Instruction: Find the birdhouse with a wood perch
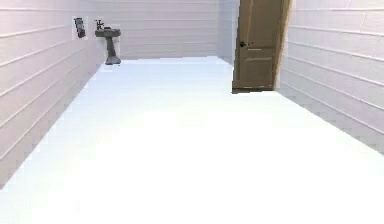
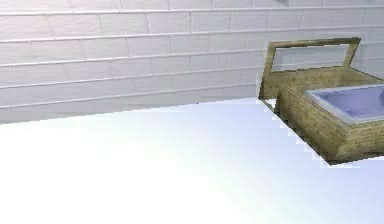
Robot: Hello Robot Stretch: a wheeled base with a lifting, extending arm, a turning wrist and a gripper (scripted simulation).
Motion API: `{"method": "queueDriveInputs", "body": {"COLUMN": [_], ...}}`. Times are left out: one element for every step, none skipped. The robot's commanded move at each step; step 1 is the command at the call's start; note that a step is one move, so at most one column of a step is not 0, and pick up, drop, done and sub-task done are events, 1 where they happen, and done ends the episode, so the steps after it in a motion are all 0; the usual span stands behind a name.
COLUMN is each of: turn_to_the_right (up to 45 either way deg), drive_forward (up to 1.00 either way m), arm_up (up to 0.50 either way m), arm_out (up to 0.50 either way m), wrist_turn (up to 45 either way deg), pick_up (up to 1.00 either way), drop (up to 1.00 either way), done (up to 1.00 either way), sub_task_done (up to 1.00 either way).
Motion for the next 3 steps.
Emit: {"method": "queueDriveInputs", "body": {"turn_to_the_right": [3.0, 0.0, 0.0], "drive_forward": [0.0, 1.0, 1.0], "arm_up": [0.0, 0.0, 0.0], "arm_out": [0.0, 0.0, 0.0], "wrist_turn": [0.0, 0.0, 0.0], "pick_up": [0.0, 0.0, 0.0], "drop": [0.0, 0.0, 0.0], "done": [0.0, 0.0, 0.0], "sub_task_done": [0.0, 0.0, 0.0]}}
